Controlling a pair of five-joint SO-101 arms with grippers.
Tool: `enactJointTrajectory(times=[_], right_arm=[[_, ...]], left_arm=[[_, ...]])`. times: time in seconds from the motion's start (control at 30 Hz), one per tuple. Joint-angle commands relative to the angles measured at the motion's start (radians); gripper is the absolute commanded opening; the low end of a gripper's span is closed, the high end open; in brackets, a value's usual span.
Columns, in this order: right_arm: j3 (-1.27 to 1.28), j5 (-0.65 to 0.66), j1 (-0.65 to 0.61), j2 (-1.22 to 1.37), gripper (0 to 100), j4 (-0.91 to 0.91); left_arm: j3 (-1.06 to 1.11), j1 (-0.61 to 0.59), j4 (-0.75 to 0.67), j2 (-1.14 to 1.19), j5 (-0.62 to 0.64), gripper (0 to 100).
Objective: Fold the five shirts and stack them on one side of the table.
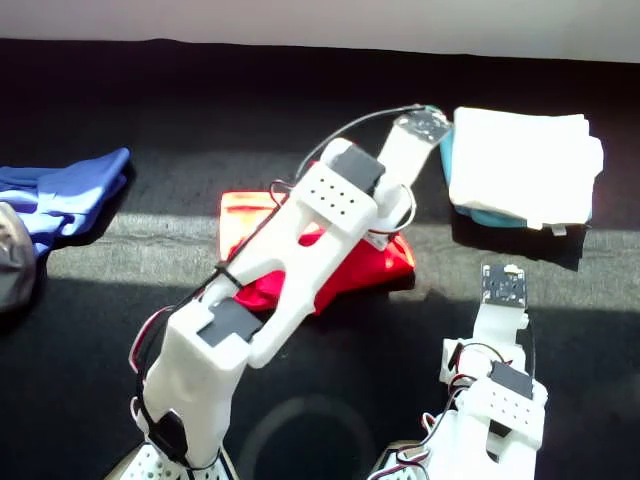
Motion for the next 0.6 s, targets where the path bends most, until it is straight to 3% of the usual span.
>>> enactJointTrajectory(times=[0.0, 0.13, 0.27, 0.33, 0.57], right_arm=[[0.021, -0.009, 0.012, -0.002, 0.6, -0.016], [0.021, -0.009, 0.012, -0.002, 0.6, -0.016], [0.021, -0.009, 0.012, -0.002, 0.6, -0.016], [0.021, -0.009, 0.012, -0.002, 0.6, -0.016], [0.021, -0.009, 0.012, -0.002, 0.6, -0.016]], left_arm=[[-0.119, 0.004, -0.037, 0.059, 0.005, 1], [-0.228, 0.004, -0.028, 0.162, 0.005, 3], [-0.314, -0.030, -0.023, 0.240, 0.005, 18], [-0.364, -0.061, 0.002, 0.248, 0.005, 20], [-0.704, -0.217, 0.270, 0.252, 0.000, 19]])
